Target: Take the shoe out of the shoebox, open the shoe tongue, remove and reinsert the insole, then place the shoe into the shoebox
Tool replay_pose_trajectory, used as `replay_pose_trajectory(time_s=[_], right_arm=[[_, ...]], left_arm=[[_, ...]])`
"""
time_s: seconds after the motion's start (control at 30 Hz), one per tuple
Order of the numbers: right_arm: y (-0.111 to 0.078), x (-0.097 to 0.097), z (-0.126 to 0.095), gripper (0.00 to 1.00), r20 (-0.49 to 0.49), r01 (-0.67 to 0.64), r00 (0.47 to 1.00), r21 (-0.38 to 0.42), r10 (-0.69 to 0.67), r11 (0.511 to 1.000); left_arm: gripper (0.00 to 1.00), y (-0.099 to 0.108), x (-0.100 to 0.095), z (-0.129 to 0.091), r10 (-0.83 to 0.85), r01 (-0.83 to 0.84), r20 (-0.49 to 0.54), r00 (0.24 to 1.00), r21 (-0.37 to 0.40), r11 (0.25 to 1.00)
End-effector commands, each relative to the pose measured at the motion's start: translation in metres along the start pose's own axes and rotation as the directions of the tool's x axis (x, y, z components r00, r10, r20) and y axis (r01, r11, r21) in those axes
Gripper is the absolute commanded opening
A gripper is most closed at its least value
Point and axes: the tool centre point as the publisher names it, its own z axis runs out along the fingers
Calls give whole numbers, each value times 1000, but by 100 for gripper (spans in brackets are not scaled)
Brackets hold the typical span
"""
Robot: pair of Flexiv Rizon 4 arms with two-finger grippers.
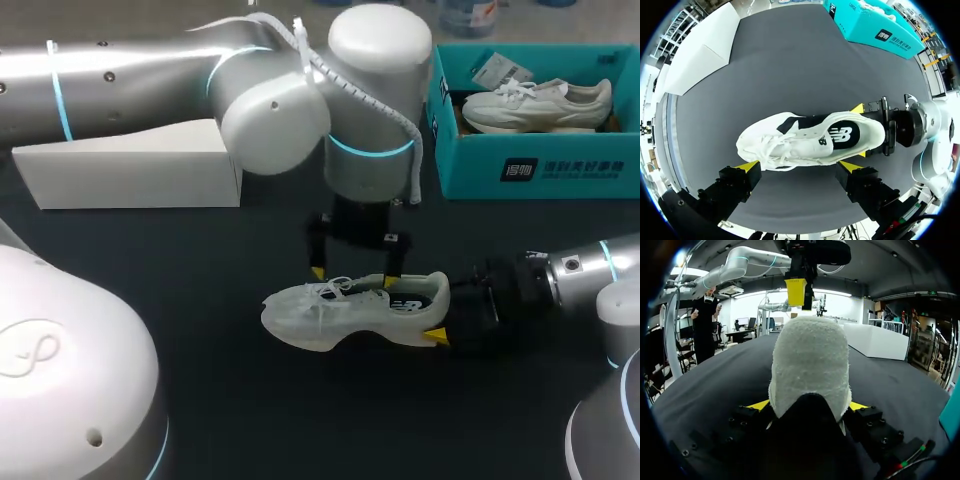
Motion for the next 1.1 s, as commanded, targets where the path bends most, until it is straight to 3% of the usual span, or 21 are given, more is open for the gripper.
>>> replay_pose_trajectory(time_s=[0.03, 0.27, 0.77, 1.0, 1.03, 1.07, 1.1], right_arm=[[-2, 0, 3, 0, 0, 0, 1000, 4, 0, 1000], [-2, 0, 3, 0, 0, 0, 1000, 4, 0, 1000], [-2, 0, 3, 0, 0, 0, 1000, 4, 0, 1000], [-2, 0, 3, 0, 0, 0, 1000, 4, 0, 1000], [-2, 0, 3, 0, 0, 0, 1000, 4, 0, 1000], [-2, 0, 3, 0, 0, 0, 1000, 4, 0, 1000], [-2, 0, 3, 0, 0, 0, 1000, 4, 0, 1000]], left_arm=[[100, 1, 27, 10, -21, 19, 66, 998, 18, 1000], [100, 0, 39, 29, -45, 40, 132, 990, 35, 999], [100, -9, 36, 63, -156, 145, 266, 951, 63, 987], [100, -8, 35, 67, -180, 162, 299, 937, 84, 983], [46, -8, 34, 67, -181, 162, 312, 933, 86, 983], [0, -8, 34, 67, -178, 159, 312, 933, 86, 984], [0, -8, 33, 67, -177, 159, 313, 933, 82, 984]])
